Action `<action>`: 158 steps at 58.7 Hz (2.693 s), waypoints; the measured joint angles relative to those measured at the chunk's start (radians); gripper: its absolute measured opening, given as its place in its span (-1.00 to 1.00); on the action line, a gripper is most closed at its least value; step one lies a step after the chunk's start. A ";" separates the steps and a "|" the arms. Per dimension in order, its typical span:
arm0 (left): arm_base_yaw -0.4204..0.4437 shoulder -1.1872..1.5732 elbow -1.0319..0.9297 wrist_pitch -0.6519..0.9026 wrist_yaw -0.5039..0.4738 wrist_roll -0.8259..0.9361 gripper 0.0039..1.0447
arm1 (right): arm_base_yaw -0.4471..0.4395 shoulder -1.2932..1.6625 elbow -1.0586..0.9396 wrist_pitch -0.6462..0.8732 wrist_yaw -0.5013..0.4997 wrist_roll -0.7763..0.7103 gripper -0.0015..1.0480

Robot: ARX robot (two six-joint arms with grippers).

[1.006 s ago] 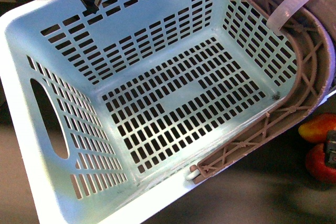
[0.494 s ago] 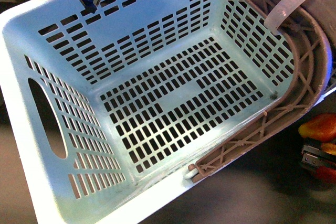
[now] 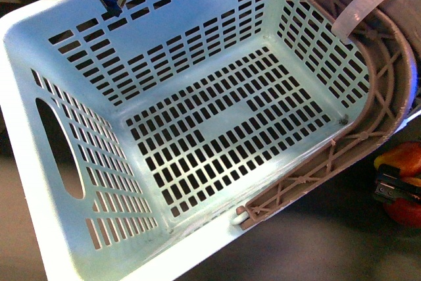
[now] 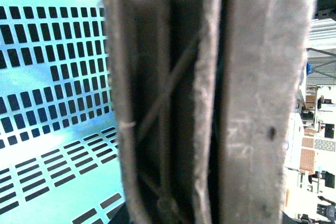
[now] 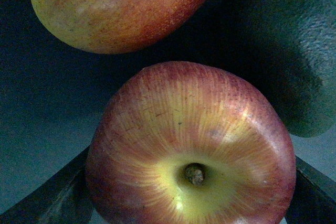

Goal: Pick apple with right arm and hold basket with left

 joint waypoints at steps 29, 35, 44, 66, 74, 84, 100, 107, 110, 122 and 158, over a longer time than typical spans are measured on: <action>0.000 0.000 0.000 0.000 0.002 0.000 -0.73 | -0.012 -0.258 -0.180 0.076 -0.043 0.001 0.52; 0.000 0.000 0.000 0.000 0.001 0.000 -0.73 | -0.032 -0.381 -0.240 0.076 -0.057 0.039 0.52; 0.000 0.000 0.000 0.000 -0.001 0.000 -0.73 | -0.051 -0.586 -0.334 0.060 -0.058 0.115 0.52; 0.000 0.000 0.000 0.000 0.002 0.000 -0.73 | 0.079 -1.192 -0.446 -0.028 0.040 0.226 0.52; 0.000 0.000 0.000 0.000 -0.001 0.000 -0.73 | 0.127 -1.338 -0.439 -0.057 0.077 0.255 0.52; 0.000 0.000 0.000 0.000 0.002 0.000 -0.73 | 0.259 -1.419 -0.438 -0.059 0.103 0.267 0.52; 0.000 0.000 0.000 0.000 -0.002 0.000 -0.73 | 0.536 -1.362 -0.441 0.010 0.150 0.309 0.52; 0.000 0.000 0.000 0.000 0.000 0.000 -0.73 | 0.599 -1.307 -0.435 0.018 0.158 0.308 0.52; 0.000 0.000 0.000 0.000 0.000 0.000 -0.73 | 0.616 -1.285 -0.431 0.017 0.157 0.305 0.52; 0.000 0.000 0.000 0.000 0.000 0.000 -0.73 | 0.623 -1.197 -0.403 0.050 0.130 0.275 0.82; 0.000 0.002 -0.005 0.000 -0.002 0.013 -0.73 | 0.322 -1.176 -0.579 0.100 0.216 0.234 0.83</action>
